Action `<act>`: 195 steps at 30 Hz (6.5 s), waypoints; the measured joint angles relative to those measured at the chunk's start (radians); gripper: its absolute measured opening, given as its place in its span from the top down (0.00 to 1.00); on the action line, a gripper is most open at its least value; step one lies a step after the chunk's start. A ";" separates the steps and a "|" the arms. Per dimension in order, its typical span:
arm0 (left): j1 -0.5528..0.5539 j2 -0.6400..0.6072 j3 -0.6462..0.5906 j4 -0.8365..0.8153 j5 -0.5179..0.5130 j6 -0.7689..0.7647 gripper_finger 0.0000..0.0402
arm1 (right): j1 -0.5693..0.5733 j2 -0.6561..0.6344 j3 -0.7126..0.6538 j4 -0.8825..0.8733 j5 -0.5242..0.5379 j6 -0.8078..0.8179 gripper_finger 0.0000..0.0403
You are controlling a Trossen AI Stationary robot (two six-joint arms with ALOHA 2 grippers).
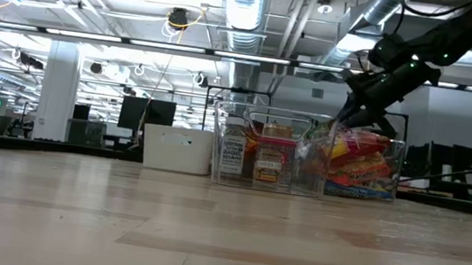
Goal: Pick & Place Food Item
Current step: Return to Home Position
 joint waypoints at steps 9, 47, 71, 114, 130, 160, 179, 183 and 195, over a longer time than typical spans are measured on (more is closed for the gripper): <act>0.000 0.000 0.000 0.020 0.000 -0.002 0.48 | 0.065 0.010 0.000 0.063 0.004 0.033 0.96; 0.321 0.132 0.000 -0.141 0.297 0.188 0.69 | 1.202 -0.515 0.000 -0.086 0.491 0.014 1.00; 0.401 -0.121 -0.613 0.561 0.678 0.217 1.00 | 1.445 -0.482 0.000 0.058 0.926 0.302 1.00; 0.412 -0.958 -0.979 0.123 0.665 0.330 0.98 | 1.655 -0.342 0.000 0.033 1.267 0.586 1.00; 0.439 -1.106 -0.979 -0.026 0.550 0.238 0.98 | 1.657 -0.446 0.000 0.042 1.240 0.317 1.00; 0.439 -0.844 -0.979 -0.002 0.546 0.219 0.97 | 0.928 -0.384 0.000 0.188 -0.207 -0.462 1.00; 0.439 -0.838 -0.979 0.000 0.546 0.218 0.97 | 0.912 -0.566 -0.554 0.746 0.019 -0.267 1.00; 0.439 -0.838 -0.979 0.000 0.546 0.218 0.97 | 0.943 -0.628 -0.645 0.776 0.093 -0.245 1.00; 0.439 -0.838 -0.979 -0.001 0.546 0.218 0.97 | 0.974 -0.817 -0.762 0.752 0.146 -0.218 1.00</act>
